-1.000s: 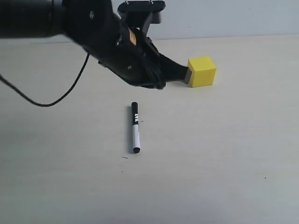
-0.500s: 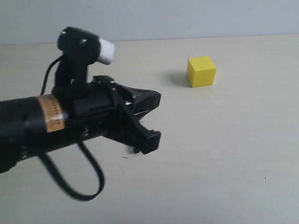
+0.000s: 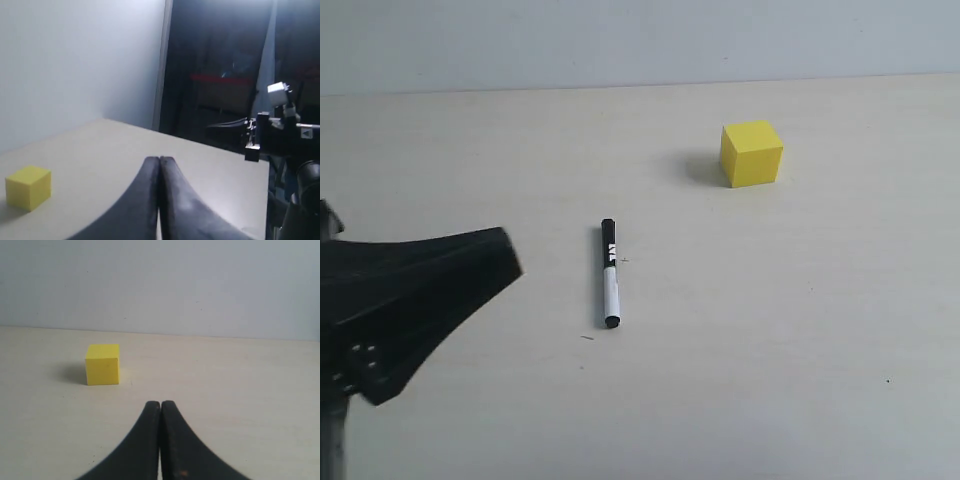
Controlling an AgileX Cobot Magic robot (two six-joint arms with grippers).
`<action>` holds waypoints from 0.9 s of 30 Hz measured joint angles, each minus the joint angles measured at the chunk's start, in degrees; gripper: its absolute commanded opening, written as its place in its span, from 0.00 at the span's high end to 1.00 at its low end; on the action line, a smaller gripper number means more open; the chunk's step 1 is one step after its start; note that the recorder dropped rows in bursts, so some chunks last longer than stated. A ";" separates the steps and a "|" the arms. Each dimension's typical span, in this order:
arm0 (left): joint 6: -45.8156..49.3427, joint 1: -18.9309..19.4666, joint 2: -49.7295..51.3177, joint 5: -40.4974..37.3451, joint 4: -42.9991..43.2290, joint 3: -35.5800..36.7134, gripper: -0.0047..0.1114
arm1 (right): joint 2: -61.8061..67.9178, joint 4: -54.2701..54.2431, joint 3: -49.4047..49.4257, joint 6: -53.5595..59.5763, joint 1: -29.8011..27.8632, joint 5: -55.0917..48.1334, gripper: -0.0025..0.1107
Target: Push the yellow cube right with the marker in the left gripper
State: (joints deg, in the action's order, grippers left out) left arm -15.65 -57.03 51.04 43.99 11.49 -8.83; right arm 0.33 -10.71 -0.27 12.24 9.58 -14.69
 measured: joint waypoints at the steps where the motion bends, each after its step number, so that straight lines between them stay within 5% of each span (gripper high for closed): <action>1: 0.00 0.00 -1.91 0.46 0.00 0.89 0.96 | 0.00 0.00 0.00 0.00 0.00 0.00 0.98; 10: 5.21 0.00 -13.86 -1.66 -10.23 5.72 0.96 | 0.00 0.00 0.00 0.00 0.00 0.00 0.98; 27: 6.24 0.00 -14.39 -2.36 -12.96 5.98 0.96 | 0.00 0.00 0.00 0.00 0.00 0.00 0.98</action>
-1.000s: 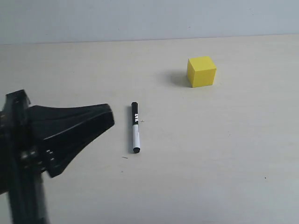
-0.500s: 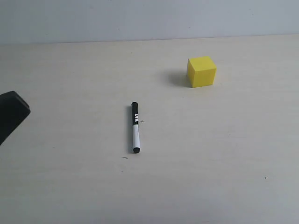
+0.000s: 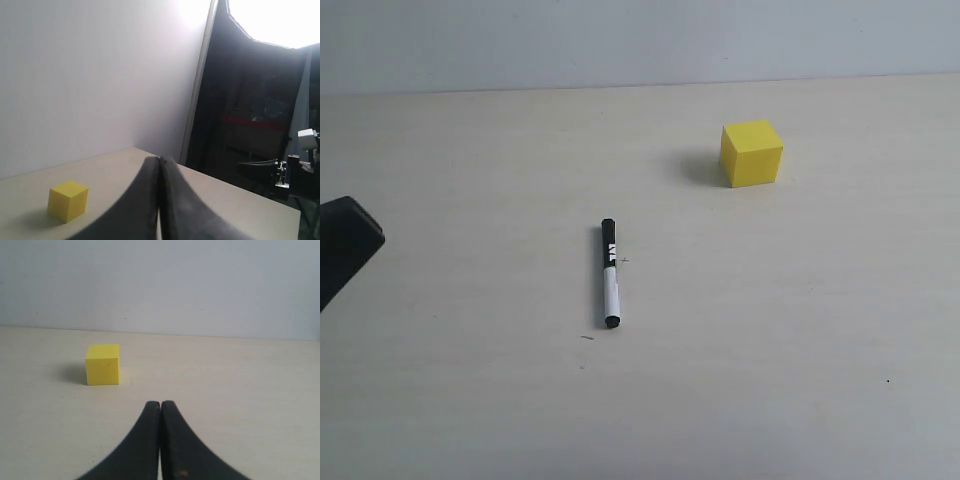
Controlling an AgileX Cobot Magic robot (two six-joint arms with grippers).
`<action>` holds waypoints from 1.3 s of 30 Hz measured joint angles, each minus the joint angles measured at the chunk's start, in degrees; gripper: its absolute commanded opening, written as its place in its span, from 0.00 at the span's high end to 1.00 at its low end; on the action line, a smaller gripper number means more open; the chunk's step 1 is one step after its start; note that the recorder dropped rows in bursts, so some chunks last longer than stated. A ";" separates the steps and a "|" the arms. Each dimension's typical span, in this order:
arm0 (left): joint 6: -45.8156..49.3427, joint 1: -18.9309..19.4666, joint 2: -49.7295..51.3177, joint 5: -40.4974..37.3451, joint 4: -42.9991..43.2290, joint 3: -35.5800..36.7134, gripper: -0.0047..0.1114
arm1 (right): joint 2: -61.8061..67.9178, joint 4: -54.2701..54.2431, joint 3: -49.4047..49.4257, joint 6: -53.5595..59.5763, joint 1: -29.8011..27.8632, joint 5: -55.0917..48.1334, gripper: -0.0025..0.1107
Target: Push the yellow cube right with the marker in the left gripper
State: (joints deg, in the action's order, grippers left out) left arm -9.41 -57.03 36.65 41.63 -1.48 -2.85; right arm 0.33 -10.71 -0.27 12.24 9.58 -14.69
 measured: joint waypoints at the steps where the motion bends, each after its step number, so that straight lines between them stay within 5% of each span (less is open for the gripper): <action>1: 0.00 0.00 0.00 0.00 0.00 0.00 0.96 | 0.00 0.00 0.00 0.00 0.00 0.00 0.98; 6: 0.00 1.37 -0.40 -0.32 0.34 0.00 0.96 | 0.00 0.00 0.00 0.00 0.00 0.00 0.98; 13: -2.86 21.75 -10.37 -16.24 2.57 0.00 0.96 | 0.00 0.00 0.00 0.00 0.00 0.00 0.98; 19: -2.60 30.99 -18.76 -33.57 2.57 0.00 0.96 | 0.00 0.00 0.00 0.00 0.00 0.00 0.98; 31: 2.80 32.97 -31.34 -58.22 2.57 0.00 0.96 | 0.00 0.00 0.00 0.00 0.00 0.00 0.98; 39: 3.17 33.08 -32.77 -62.73 2.57 0.00 0.96 | 0.00 0.00 0.00 0.00 0.00 0.00 0.98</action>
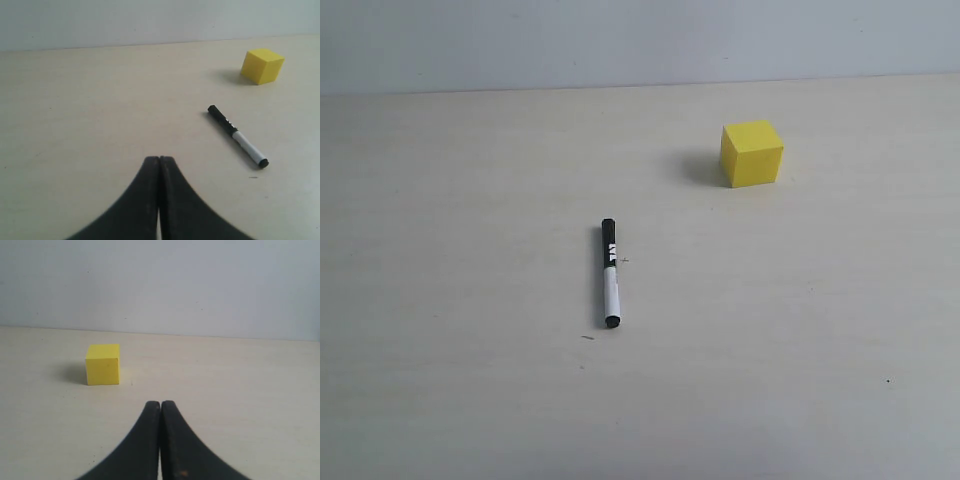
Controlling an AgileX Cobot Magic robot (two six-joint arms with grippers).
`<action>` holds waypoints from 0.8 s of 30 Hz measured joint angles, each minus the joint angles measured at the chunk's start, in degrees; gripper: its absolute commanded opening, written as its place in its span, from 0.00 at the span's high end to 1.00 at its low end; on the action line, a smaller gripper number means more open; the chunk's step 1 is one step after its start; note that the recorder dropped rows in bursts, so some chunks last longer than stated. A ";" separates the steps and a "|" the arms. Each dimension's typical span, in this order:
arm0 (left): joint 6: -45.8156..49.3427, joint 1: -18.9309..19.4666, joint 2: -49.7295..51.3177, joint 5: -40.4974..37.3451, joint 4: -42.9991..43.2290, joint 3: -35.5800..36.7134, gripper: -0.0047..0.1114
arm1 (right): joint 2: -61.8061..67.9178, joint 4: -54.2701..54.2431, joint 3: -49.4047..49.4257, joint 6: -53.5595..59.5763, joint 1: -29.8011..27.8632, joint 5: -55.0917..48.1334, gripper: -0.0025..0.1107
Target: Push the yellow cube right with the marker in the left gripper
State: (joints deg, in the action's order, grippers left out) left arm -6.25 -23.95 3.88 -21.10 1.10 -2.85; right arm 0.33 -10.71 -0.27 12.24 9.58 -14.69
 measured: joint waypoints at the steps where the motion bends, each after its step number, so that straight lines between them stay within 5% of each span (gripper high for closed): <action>1: 0.00 0.38 0.00 0.00 0.00 0.00 0.96 | 0.00 0.00 0.00 0.00 0.00 0.00 0.98; 16: 0.50 15.93 -0.21 -0.03 0.94 0.00 0.96 | 0.00 0.00 0.00 0.00 0.00 0.00 0.98; 24: 0.26 17.98 -3.54 -0.03 0.94 2.65 0.96 | 0.00 0.00 0.00 0.00 0.00 0.00 0.98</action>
